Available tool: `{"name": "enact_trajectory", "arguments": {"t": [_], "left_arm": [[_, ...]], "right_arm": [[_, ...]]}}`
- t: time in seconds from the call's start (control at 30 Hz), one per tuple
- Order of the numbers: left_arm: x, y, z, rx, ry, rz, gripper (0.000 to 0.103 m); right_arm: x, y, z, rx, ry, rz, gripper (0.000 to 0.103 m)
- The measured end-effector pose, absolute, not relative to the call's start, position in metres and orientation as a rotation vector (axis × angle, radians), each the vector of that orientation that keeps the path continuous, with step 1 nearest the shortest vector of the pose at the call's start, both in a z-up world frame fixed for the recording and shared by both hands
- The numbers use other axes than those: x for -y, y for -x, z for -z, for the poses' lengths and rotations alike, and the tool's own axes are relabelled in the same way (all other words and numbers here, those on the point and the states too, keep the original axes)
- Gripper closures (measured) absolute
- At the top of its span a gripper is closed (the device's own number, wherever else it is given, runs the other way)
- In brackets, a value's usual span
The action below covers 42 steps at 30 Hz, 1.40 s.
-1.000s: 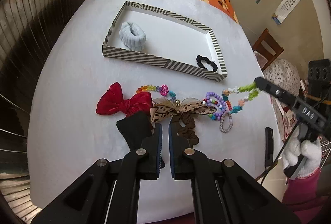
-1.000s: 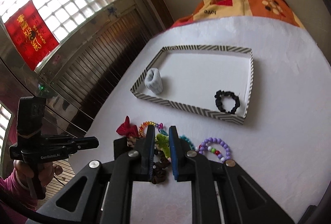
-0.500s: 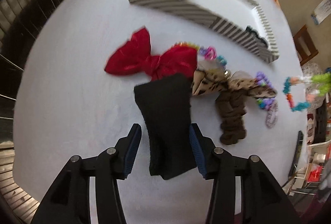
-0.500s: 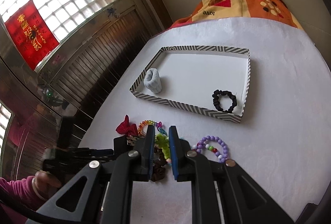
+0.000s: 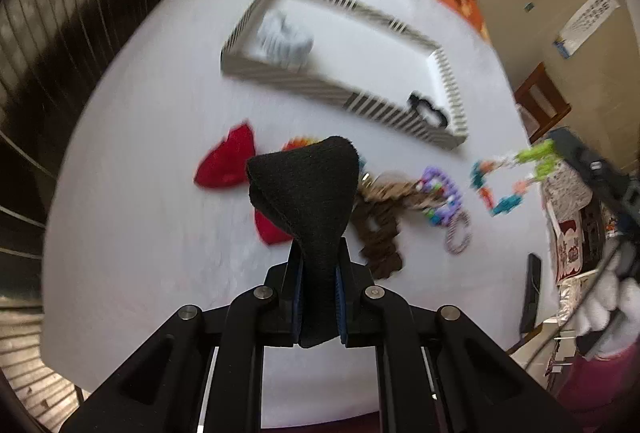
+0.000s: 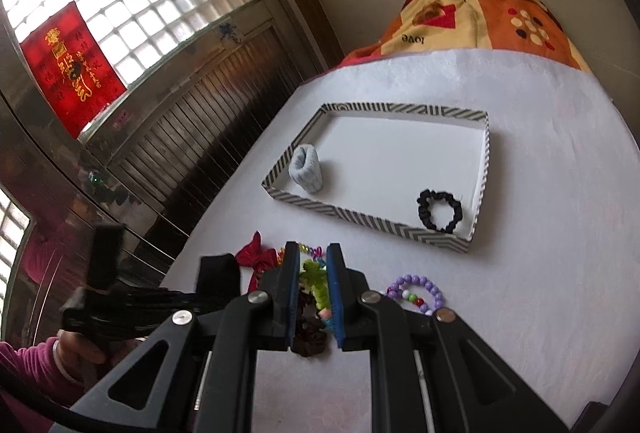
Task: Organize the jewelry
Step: 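Carry the black fabric and the bracelet into the tray and open both tools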
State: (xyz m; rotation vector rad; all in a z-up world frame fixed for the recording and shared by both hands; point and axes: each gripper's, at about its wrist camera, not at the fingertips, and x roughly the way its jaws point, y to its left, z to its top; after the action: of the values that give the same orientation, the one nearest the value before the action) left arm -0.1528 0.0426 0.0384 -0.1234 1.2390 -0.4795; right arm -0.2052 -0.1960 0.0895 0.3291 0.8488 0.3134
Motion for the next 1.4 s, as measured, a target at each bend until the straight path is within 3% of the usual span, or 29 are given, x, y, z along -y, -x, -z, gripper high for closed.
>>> {"name": "enact_trajectory", "arguments": {"t": [0.5, 1.4], "left_arm": [[0.001, 0.066, -0.08, -1.097, 0.03, 0.444, 0.103], [0.083, -0.112, -0.004, -1.193, -0.07, 0.393, 0.103]], "right_arm": [[0.222, 0.137, -0.096, -0.838, -0.317, -0.246, 0.089], [0.304, 0.004, -0.001, -0.994, -0.386, -0.008, 0.089]]}}
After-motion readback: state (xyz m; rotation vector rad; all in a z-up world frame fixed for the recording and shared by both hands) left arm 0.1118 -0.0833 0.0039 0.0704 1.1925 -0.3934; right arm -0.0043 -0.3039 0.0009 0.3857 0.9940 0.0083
